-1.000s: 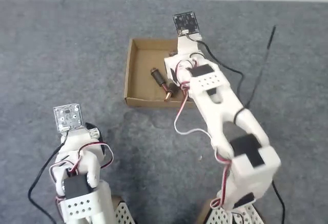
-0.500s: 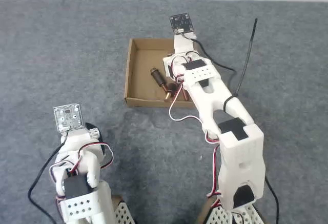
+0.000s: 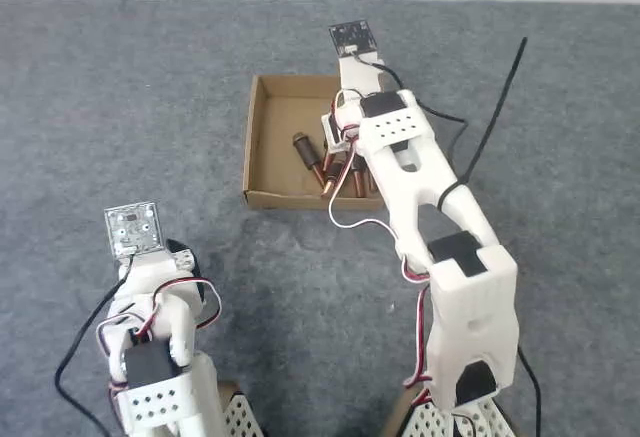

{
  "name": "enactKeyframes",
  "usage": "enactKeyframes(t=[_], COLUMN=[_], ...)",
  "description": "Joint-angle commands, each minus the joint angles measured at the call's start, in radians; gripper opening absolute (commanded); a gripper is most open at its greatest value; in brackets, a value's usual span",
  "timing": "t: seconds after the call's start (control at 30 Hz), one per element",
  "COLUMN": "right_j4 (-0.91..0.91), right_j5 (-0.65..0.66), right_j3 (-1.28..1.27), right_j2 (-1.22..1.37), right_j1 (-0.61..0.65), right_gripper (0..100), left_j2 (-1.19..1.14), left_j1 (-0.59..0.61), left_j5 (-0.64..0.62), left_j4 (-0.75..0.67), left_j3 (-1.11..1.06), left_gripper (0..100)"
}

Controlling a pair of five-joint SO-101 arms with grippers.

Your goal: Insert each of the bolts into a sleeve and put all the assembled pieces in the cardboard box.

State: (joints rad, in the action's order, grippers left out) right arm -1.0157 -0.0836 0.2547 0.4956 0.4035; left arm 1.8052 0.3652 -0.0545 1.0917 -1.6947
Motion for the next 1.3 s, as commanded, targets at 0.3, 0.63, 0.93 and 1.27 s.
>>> enactKeyframes(t=[0.3, 0.63, 0.93, 1.27], right_j4=[-0.476, -0.776, -0.756, -0.602], right_j5=[0.176, 0.178, 0.181, 0.184], right_j3=[0.058, 0.038, -0.224, -0.658], right_j2=[-0.260, -0.348, -0.527, -0.820], right_j1=[-0.018, -0.122, -0.248, -0.332], right_gripper=[0.6, 0.6, 0.6, 0.6], left_j2=[0.011, 0.011, 0.011, 0.011], left_j1=[-0.005, -0.005, -0.005, -0.003], left_j5=[0.008, 0.008, 0.008, 0.008], left_j4=[0.002, 0.002, 0.002, 0.002], left_j3=[0.010, 0.010, 0.010, 0.010], left_gripper=[2, 2, 2, 2])
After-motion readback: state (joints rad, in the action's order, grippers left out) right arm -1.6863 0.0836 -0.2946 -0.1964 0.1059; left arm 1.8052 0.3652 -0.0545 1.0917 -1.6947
